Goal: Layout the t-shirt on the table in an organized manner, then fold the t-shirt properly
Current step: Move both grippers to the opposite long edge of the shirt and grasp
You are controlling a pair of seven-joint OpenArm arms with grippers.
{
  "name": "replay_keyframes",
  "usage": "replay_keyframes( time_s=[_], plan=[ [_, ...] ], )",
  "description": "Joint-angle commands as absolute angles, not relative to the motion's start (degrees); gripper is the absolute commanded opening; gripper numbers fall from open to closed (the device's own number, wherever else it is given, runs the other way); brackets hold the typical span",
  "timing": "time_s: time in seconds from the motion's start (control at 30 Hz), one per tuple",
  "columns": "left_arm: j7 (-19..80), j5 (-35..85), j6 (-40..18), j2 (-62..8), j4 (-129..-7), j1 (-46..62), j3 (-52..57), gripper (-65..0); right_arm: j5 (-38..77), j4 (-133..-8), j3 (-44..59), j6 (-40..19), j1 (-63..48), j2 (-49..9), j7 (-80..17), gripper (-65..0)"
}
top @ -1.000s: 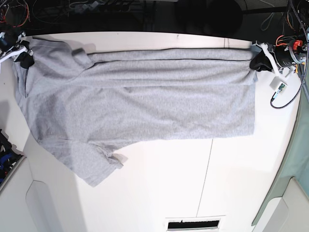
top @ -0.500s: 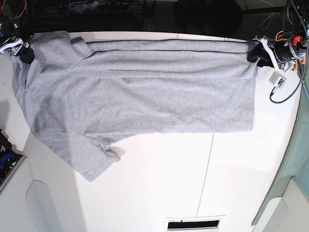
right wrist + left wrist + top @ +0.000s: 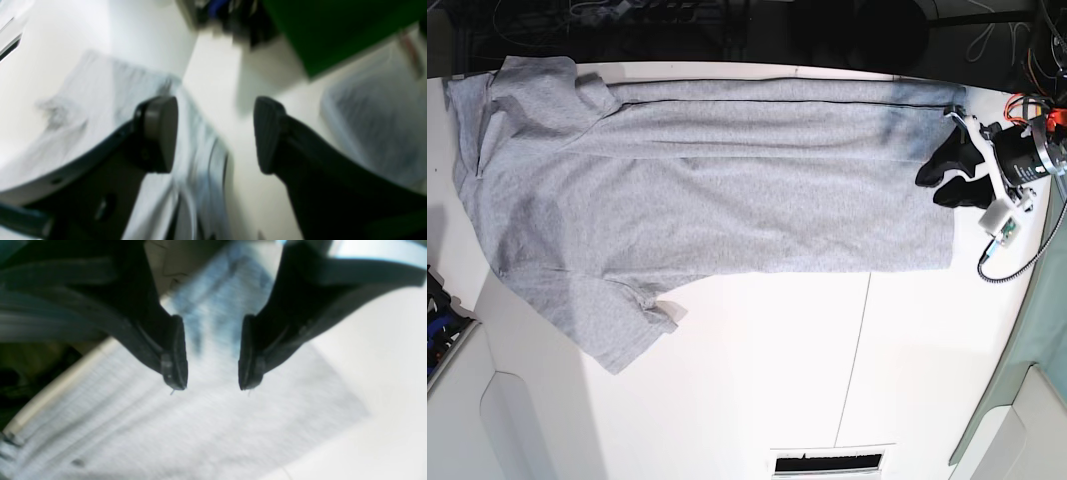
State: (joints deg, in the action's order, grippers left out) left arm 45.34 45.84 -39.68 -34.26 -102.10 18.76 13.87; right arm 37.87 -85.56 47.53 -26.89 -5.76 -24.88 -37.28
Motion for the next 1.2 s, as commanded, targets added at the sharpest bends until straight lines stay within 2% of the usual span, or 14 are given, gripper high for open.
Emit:
replay_keyframes(
  time_s=[0.0, 0.2, 0.3, 0.43, 0.53, 0.63, 0.77, 0.97, 1.17],
  plan=[
    [44.3, 46.4, -39.7, -35.1, -101.2, 17.1, 14.4, -36.6, 37.6, -84.7, 46.9, -26.7, -3.2, -26.9, -35.6, -29.2],
    [43.4, 46.4, -39.4, -35.1, -83.5, 3.7, 13.5, -36.5, 28.6, -66.0, 35.7, -26.7, 12.5, -29.7, -29.5, -29.2],
    [42.9, 46.3, -39.4, -35.1, -73.3, -2.6, 12.0, -34.4, 23.8, -54.3, 30.4, -26.5, 18.8, -30.5, -24.7, -29.2],
    [40.5, 42.2, -39.4, -35.1, -60.2, -9.2, 9.8, -34.4, 18.7, -41.3, 26.1, -24.2, 23.9, -30.8, -18.0, -29.2],
    [40.0, 41.7, -38.7, -35.1, -52.0, -12.6, 9.7, -34.4, 17.8, -35.2, 24.3, -24.2, 25.1, -30.7, -16.4, -29.2],
    [38.8, 41.7, -38.8, -34.6, -46.9, -14.3, 9.6, -34.4, 17.8, -32.4, 23.2, -25.3, 25.0, -30.3, -16.3, -29.2],
    [37.9, 40.5, -38.8, -32.2, -45.6, -14.4, 9.6, -34.4, 18.2, -32.1, 23.2, -30.1, 25.3, -28.8, -16.3, -29.2],
    [37.5, 37.8, -37.9, -27.6, -45.6, -14.3, 9.6, -34.4, 18.4, -32.1, 23.1, -31.9, 25.5, -25.7, -16.3, -29.2],
    [37.3, 37.2, -38.0, -26.6, -45.6, -14.3, 9.6, -35.6, 18.4, -32.2, 23.1, -33.4, 25.5, -23.9, -16.3, -29.4]
  ],
)
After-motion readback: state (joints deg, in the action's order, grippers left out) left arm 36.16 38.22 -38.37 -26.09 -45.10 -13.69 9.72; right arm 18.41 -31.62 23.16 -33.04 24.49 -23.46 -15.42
